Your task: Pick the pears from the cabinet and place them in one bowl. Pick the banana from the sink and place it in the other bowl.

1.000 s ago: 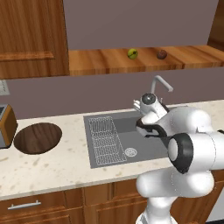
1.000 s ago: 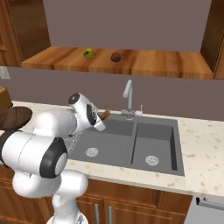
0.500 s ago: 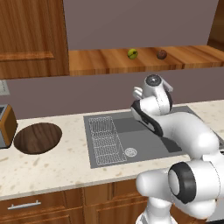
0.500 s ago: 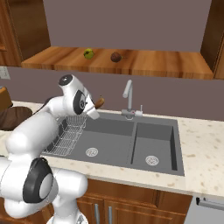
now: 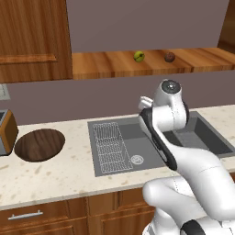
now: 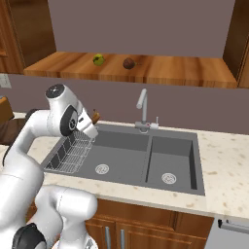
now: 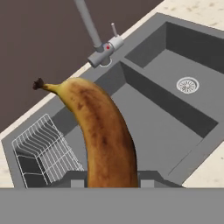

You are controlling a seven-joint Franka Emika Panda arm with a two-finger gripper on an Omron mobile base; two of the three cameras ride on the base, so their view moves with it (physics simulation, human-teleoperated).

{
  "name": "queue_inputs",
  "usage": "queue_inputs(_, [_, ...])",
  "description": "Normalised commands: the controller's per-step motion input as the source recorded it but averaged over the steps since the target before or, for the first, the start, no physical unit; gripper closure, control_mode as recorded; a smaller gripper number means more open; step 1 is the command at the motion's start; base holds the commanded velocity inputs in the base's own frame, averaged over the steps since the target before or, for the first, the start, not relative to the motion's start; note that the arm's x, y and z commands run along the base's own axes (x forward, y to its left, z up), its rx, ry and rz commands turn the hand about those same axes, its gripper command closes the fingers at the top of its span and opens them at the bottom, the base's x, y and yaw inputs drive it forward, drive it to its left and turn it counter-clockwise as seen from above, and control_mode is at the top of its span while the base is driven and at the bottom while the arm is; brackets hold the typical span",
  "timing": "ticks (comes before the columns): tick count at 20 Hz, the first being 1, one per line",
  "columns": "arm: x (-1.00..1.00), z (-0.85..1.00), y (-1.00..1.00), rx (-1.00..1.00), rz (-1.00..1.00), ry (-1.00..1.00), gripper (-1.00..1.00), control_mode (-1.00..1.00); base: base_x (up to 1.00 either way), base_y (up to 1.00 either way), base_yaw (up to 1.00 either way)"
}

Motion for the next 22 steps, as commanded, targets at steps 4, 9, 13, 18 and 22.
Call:
queue_inputs(4, [-0.59, 0.06, 0.30, 0.00, 0.17, 0.04, 1.00, -1.00, 0.00, 0.00, 0.00])
queue_inputs(9, [-0.14, 0.00, 0.05, 0.00, 0.00, 0.00, 1.00, -1.00, 0.00, 0.00, 0.00])
queue_inputs(13, [-0.04, 0.00, 0.00, 0.00, 0.00, 0.00, 1.00, -1.00, 0.00, 0.00, 0.00])
queue_inputs(18, [-0.34, 0.06, 0.31, -0.01, 0.08, -0.03, 1.00, -1.00, 0.00, 0.00, 0.00])
queue_inputs(22, [-0.10, 0.39, 0.52, 0.00, 0.13, 0.03, 1.00, -1.00, 0.00, 0.00, 0.00])
